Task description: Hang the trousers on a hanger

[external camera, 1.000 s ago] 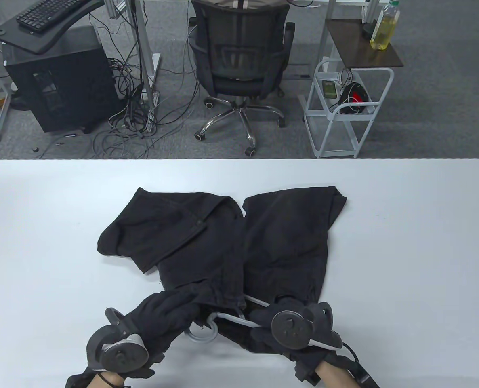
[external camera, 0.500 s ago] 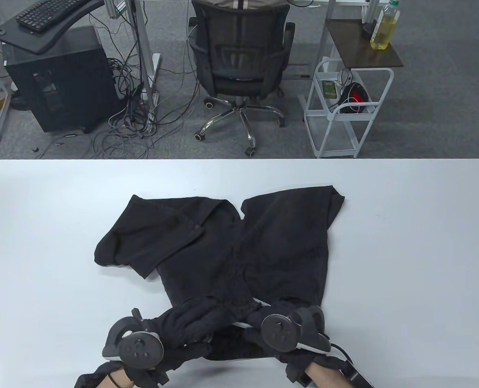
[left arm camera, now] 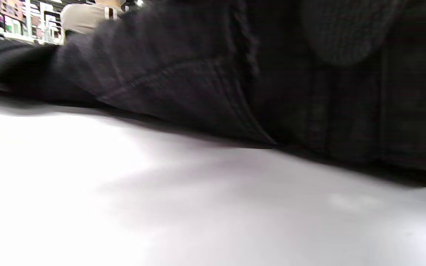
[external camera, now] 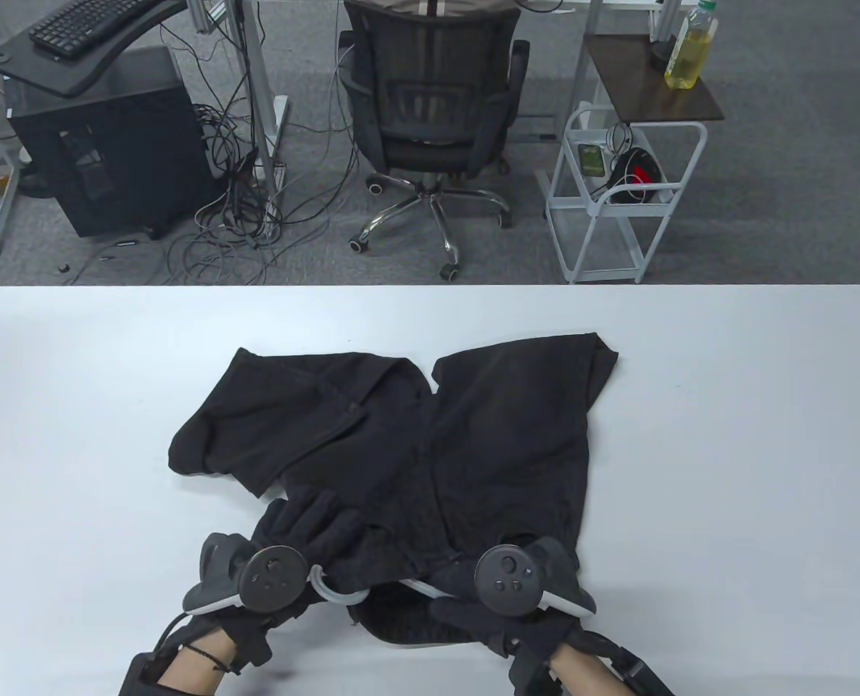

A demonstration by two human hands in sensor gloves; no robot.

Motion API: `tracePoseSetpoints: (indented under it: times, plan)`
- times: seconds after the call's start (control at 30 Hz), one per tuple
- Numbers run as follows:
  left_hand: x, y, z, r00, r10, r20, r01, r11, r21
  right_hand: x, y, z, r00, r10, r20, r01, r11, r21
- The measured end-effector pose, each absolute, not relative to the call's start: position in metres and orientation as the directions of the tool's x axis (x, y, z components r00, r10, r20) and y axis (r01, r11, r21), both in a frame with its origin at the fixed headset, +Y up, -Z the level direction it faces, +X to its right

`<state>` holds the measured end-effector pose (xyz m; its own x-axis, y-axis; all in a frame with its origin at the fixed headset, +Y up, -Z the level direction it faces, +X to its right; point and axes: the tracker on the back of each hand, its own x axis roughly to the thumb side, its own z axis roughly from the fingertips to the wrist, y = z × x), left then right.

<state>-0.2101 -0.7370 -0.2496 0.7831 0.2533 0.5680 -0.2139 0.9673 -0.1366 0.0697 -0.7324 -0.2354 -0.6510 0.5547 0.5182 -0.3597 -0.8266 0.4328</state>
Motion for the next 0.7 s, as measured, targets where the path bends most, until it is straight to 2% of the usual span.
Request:
tracePoseSetpoints:
  times: [0.23,0.33,0.5,0.6,0.7]
  plan:
    - [-0.208,-0.738,-0.249,0.776,0.254,0.577,-0.259,0.963,-0.075,0.065,-0.743,-0.235,-0.545,0.71,0.446,-0.384,-0.684,0.62]
    - [-0.206,-0.737,-0.248,0.797,0.187,0.575,-0.222,0.975,-0.01,0.068,-0.741,-0.237,-0.537,0.713,0.451,-0.393,-0.685,0.614]
    - [-0.208,-0.735,-0.248,0.801,0.157,0.577,-0.219,0.975,0.039,0.1,-0.73,-0.253,-0.509,0.764,0.396,-0.549,-0.643,0.534]
    - [-0.214,-0.73,-0.249,0.807,0.172,0.565,-0.245,0.968,0.056,0.121,-0.735,-0.264,-0.613,0.722,0.322,-0.571,-0.686,0.451]
    - [-0.222,-0.727,-0.25,0.813,0.175,0.555,-0.258,0.963,0.075,0.126,-0.752,-0.27,-0.765,0.571,0.298,-0.391,-0.78,0.489]
